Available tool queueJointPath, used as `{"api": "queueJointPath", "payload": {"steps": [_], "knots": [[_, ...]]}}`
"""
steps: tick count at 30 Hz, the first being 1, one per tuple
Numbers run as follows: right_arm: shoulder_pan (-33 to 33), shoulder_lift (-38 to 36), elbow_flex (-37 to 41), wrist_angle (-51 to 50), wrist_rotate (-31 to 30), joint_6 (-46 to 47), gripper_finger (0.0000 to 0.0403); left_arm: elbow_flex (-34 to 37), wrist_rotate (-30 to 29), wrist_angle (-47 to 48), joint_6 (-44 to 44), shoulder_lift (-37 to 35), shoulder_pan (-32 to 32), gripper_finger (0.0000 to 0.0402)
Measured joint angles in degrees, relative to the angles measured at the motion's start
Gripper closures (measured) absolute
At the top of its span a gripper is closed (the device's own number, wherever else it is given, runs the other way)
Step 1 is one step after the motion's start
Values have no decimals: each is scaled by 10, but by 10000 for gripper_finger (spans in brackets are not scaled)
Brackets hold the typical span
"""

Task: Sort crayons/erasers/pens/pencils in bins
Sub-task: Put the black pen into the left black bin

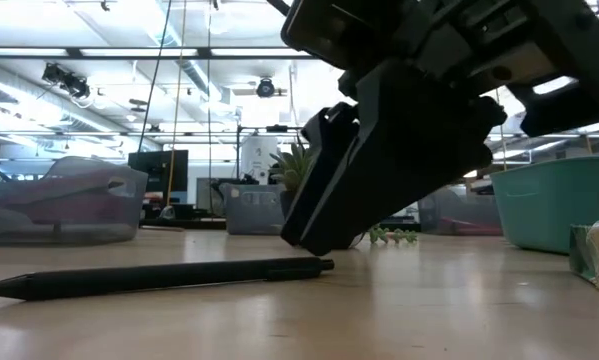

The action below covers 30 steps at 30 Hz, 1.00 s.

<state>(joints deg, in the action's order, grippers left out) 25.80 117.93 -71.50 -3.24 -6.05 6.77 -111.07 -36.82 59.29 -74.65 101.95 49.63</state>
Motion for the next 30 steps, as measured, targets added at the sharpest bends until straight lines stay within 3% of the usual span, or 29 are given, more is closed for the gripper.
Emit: {"api": "queueJointPath", "payload": {"steps": [6, 13, 21, 26, 30], "knots": [[-7, 0, 0, 8, -28, 10, 214, 0, 0, 0, -9, 0, 0, 386], [-17, 0, 0, 17, 29, 36, 235, 0, 0, 1, -23, 0, 0, 391], [-25, 6, 0, 18, 20, 16, 264, 0, 0, 0, -27, -1, 0, 383], [-30, 26, 4, 33, 65, 1, 274, 0, 1, 0, -32, -1, 2, 394], [-28, 31, 3, 36, 65, 1, 282, 0, 5, -1, -45, -1, 4, 389]]}}
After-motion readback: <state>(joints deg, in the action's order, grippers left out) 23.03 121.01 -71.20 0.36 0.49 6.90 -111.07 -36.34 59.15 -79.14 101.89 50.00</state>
